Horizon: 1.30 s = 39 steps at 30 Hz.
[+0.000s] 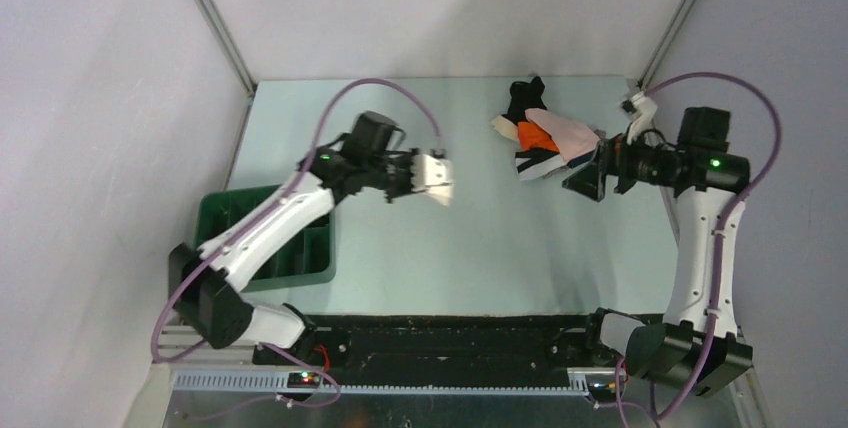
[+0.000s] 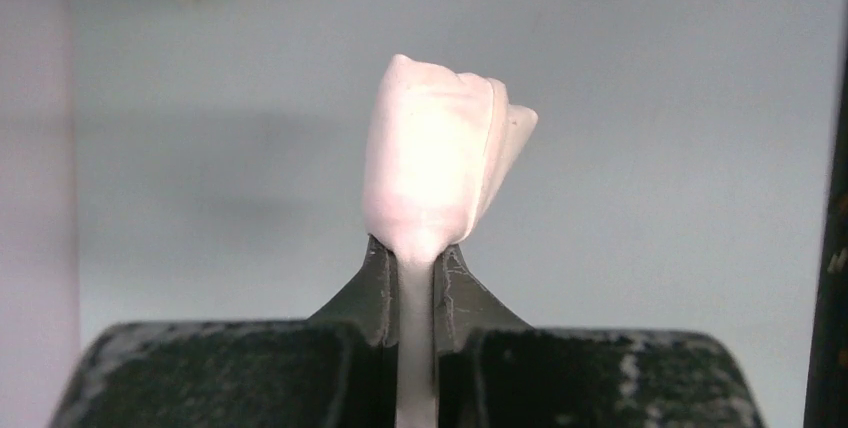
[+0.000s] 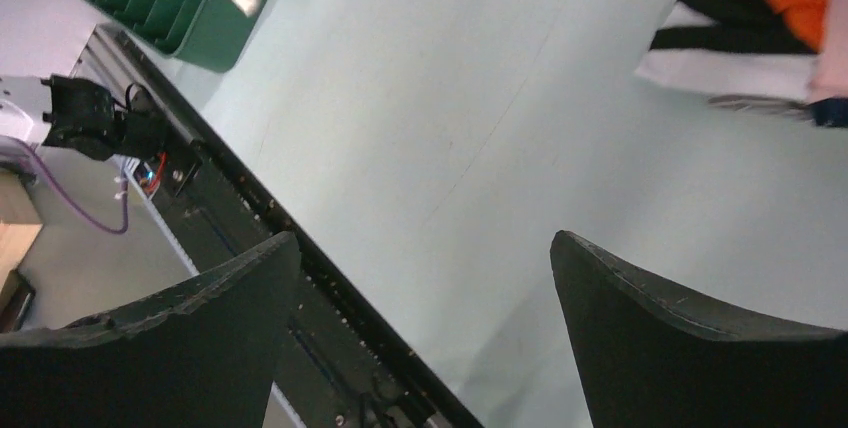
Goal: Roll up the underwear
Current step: Pick up the underwear from the center of the board, then place the underwear in the storage box.
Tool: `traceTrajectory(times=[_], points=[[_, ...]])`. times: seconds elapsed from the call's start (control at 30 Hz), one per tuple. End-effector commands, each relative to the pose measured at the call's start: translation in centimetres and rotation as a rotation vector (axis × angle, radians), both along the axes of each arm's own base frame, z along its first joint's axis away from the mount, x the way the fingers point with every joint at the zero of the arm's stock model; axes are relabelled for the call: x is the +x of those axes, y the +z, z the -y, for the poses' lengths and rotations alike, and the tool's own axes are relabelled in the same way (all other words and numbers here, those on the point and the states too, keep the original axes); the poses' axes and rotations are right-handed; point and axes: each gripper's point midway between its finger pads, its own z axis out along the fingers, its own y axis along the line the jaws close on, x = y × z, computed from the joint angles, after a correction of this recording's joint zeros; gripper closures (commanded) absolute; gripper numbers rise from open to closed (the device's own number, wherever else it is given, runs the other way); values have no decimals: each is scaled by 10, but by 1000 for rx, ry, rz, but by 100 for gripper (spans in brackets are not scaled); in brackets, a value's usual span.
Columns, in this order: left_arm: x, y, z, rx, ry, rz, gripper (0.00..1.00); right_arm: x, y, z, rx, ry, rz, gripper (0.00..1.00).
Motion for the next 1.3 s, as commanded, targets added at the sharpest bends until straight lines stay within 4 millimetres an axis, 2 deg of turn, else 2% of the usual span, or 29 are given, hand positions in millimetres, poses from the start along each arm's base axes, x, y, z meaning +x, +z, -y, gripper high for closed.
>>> traceTrajectory(times=[0.0,0.03,0.07,0.1,0.13,0.17,0.2,0.23,0.27,0.3,0.33,0.37,0.47,0.6,0.67,0.83,0.9,1.0,1.17,1.27], points=[[-16,-32,-119,252,219,-83,100,4,1,-9,-15,-31,24,1],[-13,-30,-146,272,322,-79,100,3,-3,-9,-20,-32,12,1],[-14,-30,-157,264,405,-105,100,4,-6,-7,-29,-42,2,1],[-13,-28,-181,264,517,-117,100,4,-9,-6,-36,-49,-17,1],[-16,-23,-191,224,620,-143,100,4,-11,-6,-39,-50,-21,1],[-18,-24,-210,203,729,-175,100,5,-13,-4,-42,-55,-34,1],[-24,-19,-218,148,835,-202,100,5,-14,-4,-42,-58,-40,1],[-33,-27,-234,132,933,-246,100,7,-15,-3,-43,-63,-42,1],[-41,-25,-242,82,1032,-263,100,9,-15,-3,-41,-66,-46,1],[-52,-38,-257,83,1122,-306,100,11,-15,-3,-39,-73,-45,1],[-61,-38,-261,56,1174,-313,100,12,-16,-2,-37,-75,-49,1],[-74,-53,-265,67,1209,-364,100,14,-16,-2,-37,-80,-48,1],[-101,-71,-260,102,1198,-458,100,17,-19,0,-36,-87,-61,1],[-134,-83,-255,186,1185,-639,100,20,-23,1,-35,-89,-75,1],[-138,-86,-251,201,1166,-698,100,23,-24,1,-30,-89,-80,0],[-135,-90,-250,253,1155,-818,100,29,-25,0,-21,-91,-78,1],[-128,-90,-249,257,1153,-841,100,30,-28,1,-29,-87,-83,0],[-111,-84,-248,280,1149,-829,100,29,-33,3,-44,-86,-93,1],[-89,-91,-247,311,1203,-892,100,27,-38,3,-53,-85,-99,1],[-74,-91,-250,336,1244,-870,100,25,-41,5,-66,-88,-100,1]])
